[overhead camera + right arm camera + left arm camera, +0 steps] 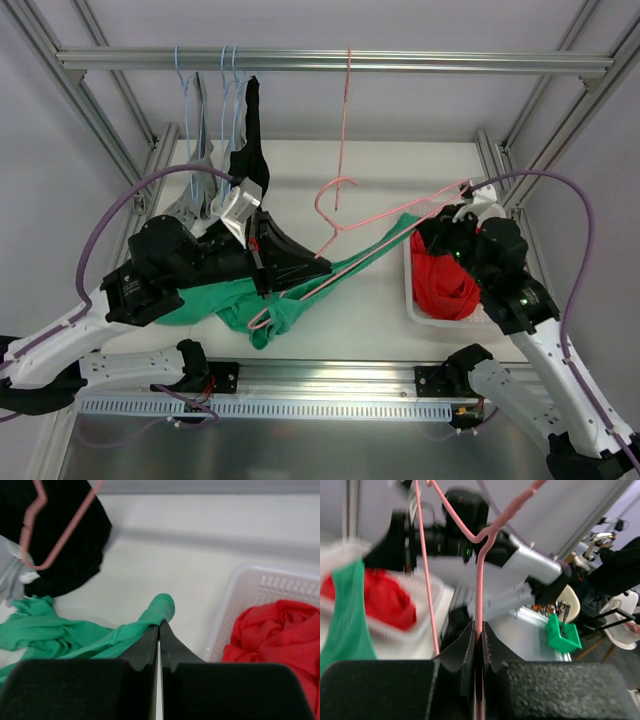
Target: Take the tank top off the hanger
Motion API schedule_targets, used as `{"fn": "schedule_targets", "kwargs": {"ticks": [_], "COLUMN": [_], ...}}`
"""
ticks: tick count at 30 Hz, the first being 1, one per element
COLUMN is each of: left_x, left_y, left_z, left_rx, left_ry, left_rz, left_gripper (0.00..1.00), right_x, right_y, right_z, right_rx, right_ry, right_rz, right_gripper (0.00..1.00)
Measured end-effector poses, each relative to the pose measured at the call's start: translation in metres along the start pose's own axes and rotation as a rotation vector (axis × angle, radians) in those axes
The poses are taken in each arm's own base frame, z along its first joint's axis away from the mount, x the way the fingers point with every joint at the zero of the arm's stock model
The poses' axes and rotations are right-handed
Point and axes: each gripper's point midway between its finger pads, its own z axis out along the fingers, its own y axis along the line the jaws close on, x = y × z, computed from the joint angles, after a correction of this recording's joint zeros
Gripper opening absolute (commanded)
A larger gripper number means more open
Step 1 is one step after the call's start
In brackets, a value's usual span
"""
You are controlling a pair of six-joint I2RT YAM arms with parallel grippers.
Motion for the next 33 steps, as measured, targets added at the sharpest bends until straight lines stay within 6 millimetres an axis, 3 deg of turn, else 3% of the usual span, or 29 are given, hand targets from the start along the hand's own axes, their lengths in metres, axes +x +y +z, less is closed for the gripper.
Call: {"fn": "schedule_targets", "kwargs": {"ticks": [4, 7, 9, 11, 14, 17, 20, 21, 22, 23, 24, 26, 29, 33], "left_x": [-0.049, -0.071, -0.084, -0.097, -0.109, -0.109, -0.101, -0.097, -0.093, -0.088, -0.083, -0.07, -0.052, -0.024], "left_y": [-0.033, -0.033, -0.026, -0.018, -0.004, 0.013, 0.038, 0.045, 0.053, 0.061, 0.069, 0.086, 0.112, 0.144], "left_z": [0.029, 0.046, 0.053, 0.057, 0.061, 0.057, 0.034, 0.025, 0.012, -0.002, -0.015, -0.039, -0.059, -0.052], "left_rx": [0.156, 0.172, 0.147, 0.112, 0.042, -0.037, -0.158, -0.193, -0.236, -0.279, -0.322, -0.404, -0.543, -0.703], "left_ry": [-0.18, -0.317, -0.405, -0.501, -0.594, -0.64, -0.666, -0.672, -0.677, -0.682, -0.687, -0.687, -0.661, -0.541], "left_rz": [0.156, 0.237, 0.283, 0.339, 0.394, 0.42, 0.392, 0.379, 0.36, 0.331, 0.297, 0.218, 0.105, 0.048], "left_gripper": [0.0, 0.0, 0.0, 0.0, 0.0, 0.0, 0.0, 0.0, 0.0, 0.0, 0.0, 0.0, 0.0, 0.0], "right_x": [-0.071, -0.102, -0.113, -0.109, -0.072, 0.001, 0.064, 0.079, 0.094, 0.109, 0.121, 0.139, 0.149, 0.135], "right_y": [0.03, 0.047, 0.063, 0.08, 0.097, 0.109, 0.117, 0.117, 0.118, 0.117, 0.116, 0.113, 0.104, 0.094], "right_z": [-0.04, -0.065, -0.081, -0.086, -0.072, -0.051, -0.041, -0.039, -0.037, -0.036, -0.033, -0.027, -0.021, -0.018], "right_rx": [-0.106, -0.179, -0.257, -0.36, -0.475, -0.539, -0.571, -0.571, -0.569, -0.563, -0.552, -0.528, -0.467, -0.404], "right_ry": [-0.123, -0.194, -0.222, -0.203, -0.096, 0.107, 0.289, 0.331, 0.37, 0.411, 0.445, 0.489, 0.501, 0.424], "right_rz": [-0.02, -0.027, -0.027, -0.012, 0.023, 0.048, 0.053, 0.057, 0.064, 0.073, 0.083, 0.088, 0.088, 0.083], "right_gripper": [0.0, 0.0, 0.0, 0.0, 0.0, 0.0, 0.04, 0.16, 0.33, 0.65, 0.83, 1.0, 1.0, 0.99]}}
